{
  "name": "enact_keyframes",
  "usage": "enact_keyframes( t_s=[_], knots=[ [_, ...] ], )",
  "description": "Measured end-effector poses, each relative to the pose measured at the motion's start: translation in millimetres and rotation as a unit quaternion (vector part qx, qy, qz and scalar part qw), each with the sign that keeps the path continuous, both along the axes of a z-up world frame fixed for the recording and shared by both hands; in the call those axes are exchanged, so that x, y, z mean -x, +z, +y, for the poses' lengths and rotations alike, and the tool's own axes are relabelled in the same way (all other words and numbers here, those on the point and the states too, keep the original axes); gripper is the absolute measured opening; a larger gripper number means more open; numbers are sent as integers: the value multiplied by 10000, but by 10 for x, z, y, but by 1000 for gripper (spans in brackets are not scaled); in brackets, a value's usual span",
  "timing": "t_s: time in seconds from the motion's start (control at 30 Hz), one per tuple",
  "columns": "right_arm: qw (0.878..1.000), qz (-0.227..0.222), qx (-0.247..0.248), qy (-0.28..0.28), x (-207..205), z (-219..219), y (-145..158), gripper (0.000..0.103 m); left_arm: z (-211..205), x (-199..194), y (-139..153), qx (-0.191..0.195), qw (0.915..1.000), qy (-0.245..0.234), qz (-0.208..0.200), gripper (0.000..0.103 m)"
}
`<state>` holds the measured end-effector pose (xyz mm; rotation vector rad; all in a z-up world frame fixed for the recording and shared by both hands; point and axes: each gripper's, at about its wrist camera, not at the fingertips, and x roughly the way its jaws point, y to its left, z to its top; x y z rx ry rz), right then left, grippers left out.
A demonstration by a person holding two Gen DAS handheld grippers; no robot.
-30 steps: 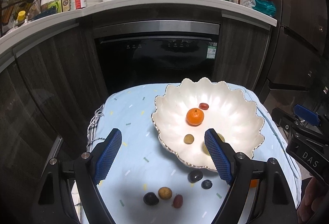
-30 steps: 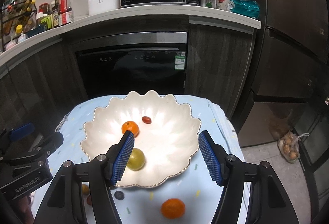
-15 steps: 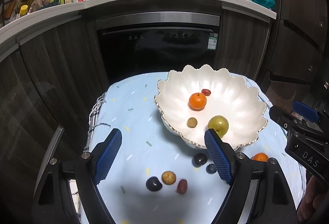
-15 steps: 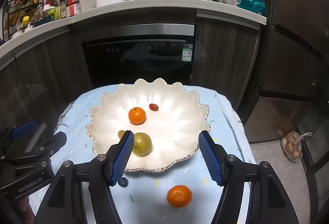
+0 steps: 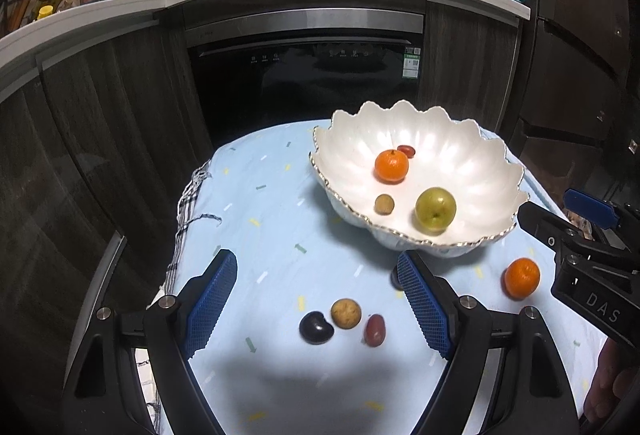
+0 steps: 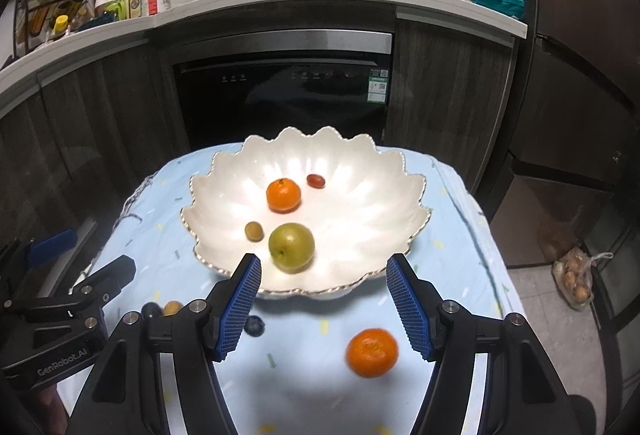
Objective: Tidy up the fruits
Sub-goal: 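Withdraw both open tools from the bowl back over the table, then grasp the dark plum with the left tool while the right tool grasps the small dark berry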
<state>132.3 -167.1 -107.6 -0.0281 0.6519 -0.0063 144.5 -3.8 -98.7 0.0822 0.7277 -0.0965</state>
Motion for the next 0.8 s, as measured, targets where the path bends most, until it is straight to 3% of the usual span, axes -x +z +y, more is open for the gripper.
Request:
enact_keyframes(
  t_s=[0.8],
  knots=[
    [9984, 246, 284, 429, 45, 403, -486, 66, 254, 75, -509, -20, 9996, -189, 203, 82]
  ],
)
